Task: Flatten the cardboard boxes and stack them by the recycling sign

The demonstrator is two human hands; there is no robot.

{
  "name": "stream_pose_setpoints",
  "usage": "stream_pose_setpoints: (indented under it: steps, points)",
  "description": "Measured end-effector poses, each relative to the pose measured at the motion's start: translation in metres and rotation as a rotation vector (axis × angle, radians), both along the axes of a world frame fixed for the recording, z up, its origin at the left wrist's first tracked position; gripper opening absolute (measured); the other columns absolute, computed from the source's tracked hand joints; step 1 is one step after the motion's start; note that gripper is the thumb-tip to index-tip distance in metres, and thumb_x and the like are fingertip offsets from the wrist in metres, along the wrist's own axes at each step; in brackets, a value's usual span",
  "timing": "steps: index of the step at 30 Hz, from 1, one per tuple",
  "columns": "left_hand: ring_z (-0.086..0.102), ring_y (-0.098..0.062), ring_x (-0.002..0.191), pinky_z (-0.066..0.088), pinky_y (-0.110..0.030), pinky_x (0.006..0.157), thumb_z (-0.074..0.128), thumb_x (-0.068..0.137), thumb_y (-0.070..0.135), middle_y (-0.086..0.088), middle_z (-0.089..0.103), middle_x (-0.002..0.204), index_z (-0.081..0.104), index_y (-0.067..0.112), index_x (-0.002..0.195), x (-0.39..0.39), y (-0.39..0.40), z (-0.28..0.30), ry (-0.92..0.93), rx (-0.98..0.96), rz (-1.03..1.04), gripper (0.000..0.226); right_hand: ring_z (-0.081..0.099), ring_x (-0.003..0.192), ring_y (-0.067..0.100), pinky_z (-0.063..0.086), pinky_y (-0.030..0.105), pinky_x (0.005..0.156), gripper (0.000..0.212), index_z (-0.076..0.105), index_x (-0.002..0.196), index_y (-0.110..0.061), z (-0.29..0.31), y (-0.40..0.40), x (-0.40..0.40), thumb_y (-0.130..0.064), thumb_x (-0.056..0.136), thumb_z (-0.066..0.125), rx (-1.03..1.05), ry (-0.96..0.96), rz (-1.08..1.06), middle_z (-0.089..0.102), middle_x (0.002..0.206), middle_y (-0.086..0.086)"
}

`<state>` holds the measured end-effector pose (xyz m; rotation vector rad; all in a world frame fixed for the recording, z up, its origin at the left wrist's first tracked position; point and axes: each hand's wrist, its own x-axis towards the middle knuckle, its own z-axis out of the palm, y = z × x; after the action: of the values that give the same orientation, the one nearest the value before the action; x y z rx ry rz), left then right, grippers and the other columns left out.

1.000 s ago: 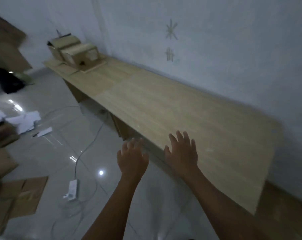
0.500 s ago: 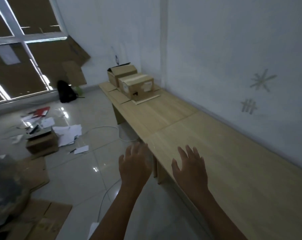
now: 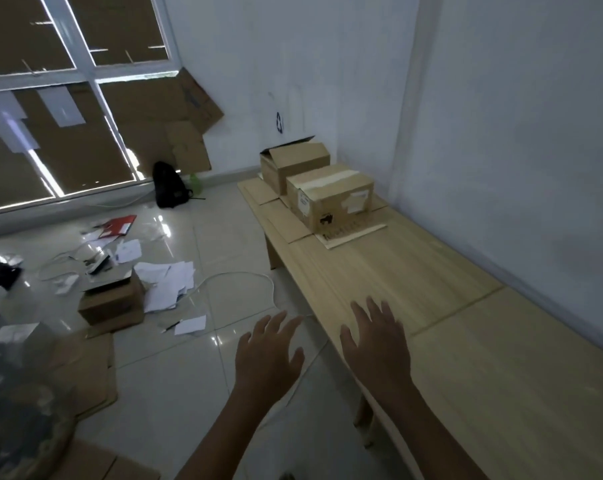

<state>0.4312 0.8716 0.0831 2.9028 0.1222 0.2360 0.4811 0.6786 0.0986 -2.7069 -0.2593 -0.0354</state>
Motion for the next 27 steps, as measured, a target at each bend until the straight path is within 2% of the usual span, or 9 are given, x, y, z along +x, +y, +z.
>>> stream_pose_setpoints:
  steps: [5, 13, 16, 19, 22, 27]
  points:
    - [0.04, -0.015, 0.143, 0.046, -0.042, 0.103, 0.057, 0.094, 0.048, 0.008, 0.044, 0.155, 0.042, 0.038, 0.149, 0.132, 0.088, 0.014, -0.039, -0.041, -0.031, 0.058, 0.017, 0.152, 0.026, 0.023, 0.043, 0.121, 0.056, 0.037, 0.152, -0.024, 0.004, 0.068, 0.127, -0.043, 0.1, 0.039, 0.033, 0.011, -0.029, 0.027, 0.163, 0.004]
    - [0.042, -0.015, 0.14, 0.051, -0.044, 0.1, 0.055, 0.094, 0.047, 0.009, 0.048, 0.152, 0.041, 0.038, 0.15, 0.334, 0.168, 0.024, -0.045, -0.067, -0.078, 0.059, 0.021, 0.15, 0.026, 0.028, 0.044, 0.119, 0.055, 0.04, 0.15, -0.021, 0.01, 0.146, 0.31, -0.043, 0.1, 0.042, 0.1, 0.024, -0.095, 0.034, 0.159, 0.005]
    - [0.042, -0.015, 0.14, 0.051, -0.044, 0.099, 0.055, 0.095, 0.046, 0.009, 0.049, 0.151, 0.042, 0.037, 0.15, 0.408, 0.188, 0.022, -0.037, -0.057, -0.11, 0.057, 0.03, 0.145, 0.028, 0.035, 0.048, 0.114, 0.057, 0.042, 0.147, -0.021, 0.006, 0.166, 0.383, -0.047, 0.097, 0.038, 0.114, 0.007, -0.108, 0.041, 0.154, 0.005]
    - [0.041, -0.015, 0.14, 0.05, -0.043, 0.1, 0.054, 0.096, 0.046, 0.009, 0.048, 0.151, 0.043, 0.036, 0.149, 0.487, 0.203, 0.016, -0.024, -0.063, -0.125, 0.056, 0.042, 0.133, 0.03, 0.044, 0.049, 0.103, 0.059, 0.052, 0.135, -0.022, 0.0, 0.185, 0.464, -0.055, 0.091, 0.032, 0.158, -0.008, -0.142, 0.052, 0.139, 0.006]
    - [0.04, -0.014, 0.141, 0.049, -0.043, 0.101, 0.053, 0.096, 0.047, 0.01, 0.047, 0.151, 0.043, 0.036, 0.149, 0.56, 0.211, 0.009, 0.015, -0.066, -0.152, 0.055, 0.03, 0.143, 0.029, 0.037, 0.049, 0.112, 0.056, 0.045, 0.145, -0.023, -0.011, 0.195, 0.544, -0.049, 0.096, 0.043, 0.173, 0.051, -0.225, 0.038, 0.155, 0.007]
    - [0.038, -0.016, 0.141, 0.049, -0.044, 0.103, 0.054, 0.097, 0.043, 0.011, 0.046, 0.152, 0.043, 0.038, 0.149, 0.668, 0.217, -0.007, 0.098, -0.104, -0.265, 0.053, 0.019, 0.148, 0.031, 0.036, 0.048, 0.111, 0.067, 0.04, 0.148, -0.022, -0.042, 0.195, 0.629, -0.055, 0.092, 0.054, 0.248, 0.082, -0.418, 0.024, 0.161, 0.009]
